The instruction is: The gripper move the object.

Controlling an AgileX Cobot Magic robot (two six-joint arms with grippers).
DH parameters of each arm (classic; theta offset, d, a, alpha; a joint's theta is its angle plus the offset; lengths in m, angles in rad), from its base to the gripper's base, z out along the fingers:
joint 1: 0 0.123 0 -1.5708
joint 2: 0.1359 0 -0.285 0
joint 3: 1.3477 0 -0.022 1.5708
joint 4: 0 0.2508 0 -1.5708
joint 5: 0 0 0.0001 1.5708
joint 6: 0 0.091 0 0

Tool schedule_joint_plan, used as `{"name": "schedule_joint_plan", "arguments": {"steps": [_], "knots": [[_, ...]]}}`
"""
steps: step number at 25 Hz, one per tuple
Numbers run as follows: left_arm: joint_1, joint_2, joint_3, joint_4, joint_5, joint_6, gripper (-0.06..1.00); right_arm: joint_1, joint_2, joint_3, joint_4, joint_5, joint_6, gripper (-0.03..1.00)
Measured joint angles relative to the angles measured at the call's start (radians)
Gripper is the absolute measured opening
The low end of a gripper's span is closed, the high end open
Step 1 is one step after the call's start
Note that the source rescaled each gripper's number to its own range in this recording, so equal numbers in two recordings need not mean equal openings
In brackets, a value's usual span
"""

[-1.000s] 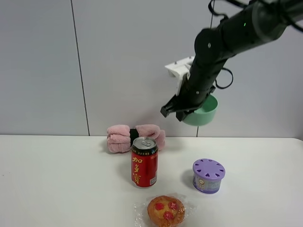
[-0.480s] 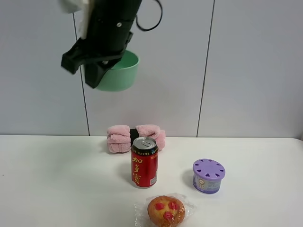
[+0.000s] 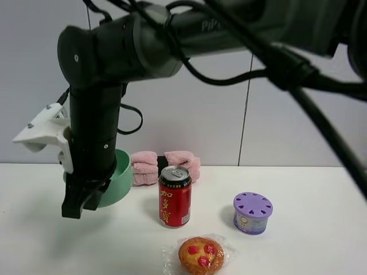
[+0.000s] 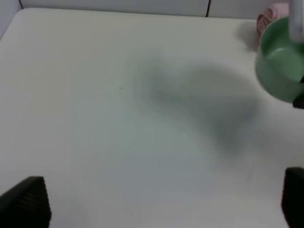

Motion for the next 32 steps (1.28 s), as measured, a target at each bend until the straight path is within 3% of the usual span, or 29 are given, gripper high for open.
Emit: {"name": "schedule_joint_plan", "arguments": {"steps": [5,9,19,25,28,32], "knots": [[0.000,0.000,0.000,0.000,0.000,0.000,1.00,-0.021,0.041,-0.002,0.023,-0.040,-0.096,0.00],[0.000,0.000,0.000,0.000,0.000,0.000,1.00,-0.053,0.069,-0.003,0.039,-0.041,-0.102,0.00],[0.000,0.000,0.000,0.000,0.000,0.000,1.00,-0.075,0.132,-0.005,0.100,-0.109,-0.090,0.00],[0.000,0.000,0.000,0.000,0.000,0.000,1.00,-0.078,0.147,-0.005,0.095,-0.161,0.005,0.02],[0.000,0.000,0.000,0.000,0.000,0.000,1.00,-0.078,0.147,-0.005,0.089,-0.160,0.048,0.12],[0.000,0.000,0.000,0.000,0.000,0.000,1.00,-0.078,0.147,-0.005,0.076,-0.160,0.060,0.39]]}}
